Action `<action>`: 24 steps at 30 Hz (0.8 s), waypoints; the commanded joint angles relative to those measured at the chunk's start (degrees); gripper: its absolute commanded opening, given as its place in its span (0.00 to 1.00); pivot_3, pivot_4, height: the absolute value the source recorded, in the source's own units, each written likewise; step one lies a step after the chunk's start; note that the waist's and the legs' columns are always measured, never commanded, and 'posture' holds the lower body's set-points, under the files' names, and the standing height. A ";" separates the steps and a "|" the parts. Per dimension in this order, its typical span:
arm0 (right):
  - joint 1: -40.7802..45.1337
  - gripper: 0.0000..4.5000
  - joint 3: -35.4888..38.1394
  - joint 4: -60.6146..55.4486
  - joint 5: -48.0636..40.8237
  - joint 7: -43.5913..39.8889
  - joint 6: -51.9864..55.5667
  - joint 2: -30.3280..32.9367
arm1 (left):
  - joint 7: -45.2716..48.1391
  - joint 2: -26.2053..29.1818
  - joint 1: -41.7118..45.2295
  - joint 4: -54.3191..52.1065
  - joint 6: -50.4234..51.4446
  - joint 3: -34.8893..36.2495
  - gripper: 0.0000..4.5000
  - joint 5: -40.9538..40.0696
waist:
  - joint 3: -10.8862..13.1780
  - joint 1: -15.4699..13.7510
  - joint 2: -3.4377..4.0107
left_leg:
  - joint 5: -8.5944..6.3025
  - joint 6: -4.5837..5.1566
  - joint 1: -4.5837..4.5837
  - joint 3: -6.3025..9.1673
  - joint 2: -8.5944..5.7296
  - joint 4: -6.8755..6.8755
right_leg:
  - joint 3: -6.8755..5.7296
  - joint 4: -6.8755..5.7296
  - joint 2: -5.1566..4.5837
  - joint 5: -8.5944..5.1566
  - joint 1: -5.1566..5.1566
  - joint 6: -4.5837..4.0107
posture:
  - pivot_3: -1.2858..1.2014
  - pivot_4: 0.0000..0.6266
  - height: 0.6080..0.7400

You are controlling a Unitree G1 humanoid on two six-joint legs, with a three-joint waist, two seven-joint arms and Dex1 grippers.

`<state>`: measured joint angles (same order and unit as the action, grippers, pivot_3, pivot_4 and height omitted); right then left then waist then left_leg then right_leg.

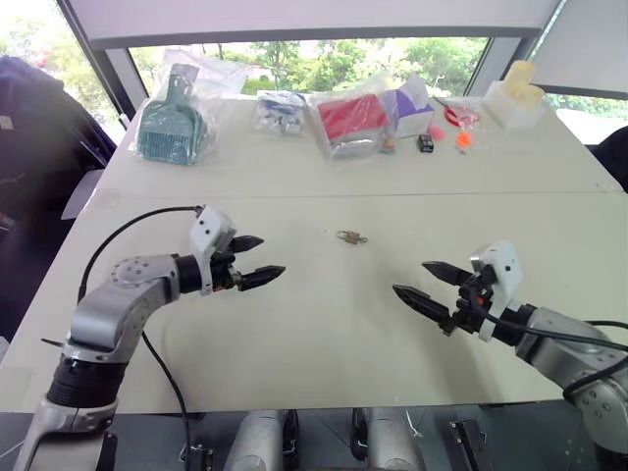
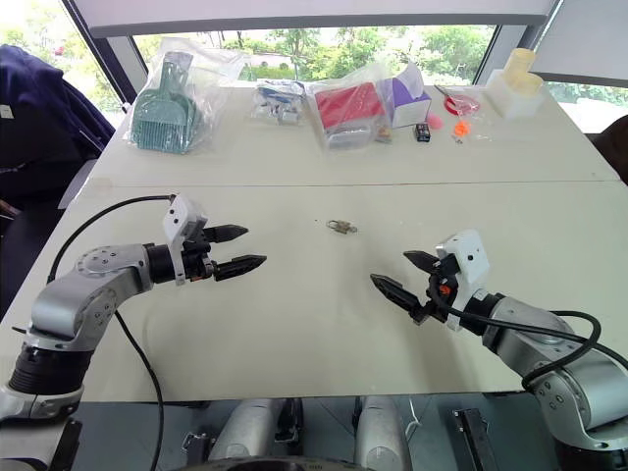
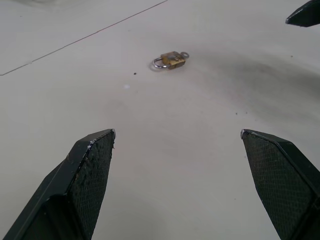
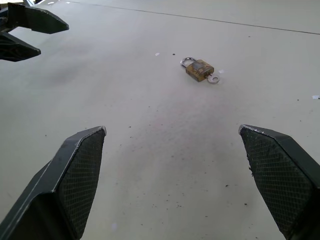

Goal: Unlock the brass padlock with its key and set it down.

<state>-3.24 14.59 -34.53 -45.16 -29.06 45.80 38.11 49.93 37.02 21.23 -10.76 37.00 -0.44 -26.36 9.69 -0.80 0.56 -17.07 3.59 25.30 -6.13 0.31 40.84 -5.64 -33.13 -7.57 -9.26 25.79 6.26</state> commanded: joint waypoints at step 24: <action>-24.71 0.98 3.54 -25.45 -5.35 24.19 -2.53 -9.64 | 13.01 -28.92 49.56 87.48 -46.32 -8.66 0.94 27.29 | 0.06 -1.47 -0.22 | -0.16 0.40 0.11 -0.06 -0.07 0.19 | -0.01 0.03 -0.10 0.03 -0.04 0.04 | 0.52 0.24 0.96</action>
<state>-25.69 17.57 -57.36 -48.97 -7.37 47.05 28.02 64.19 9.23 68.76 76.20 -9.05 -9.99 -0.36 9.74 -2.26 0.34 -17.22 3.99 25.40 -6.18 0.24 41.03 -5.65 -33.10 -7.67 -9.23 25.75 6.30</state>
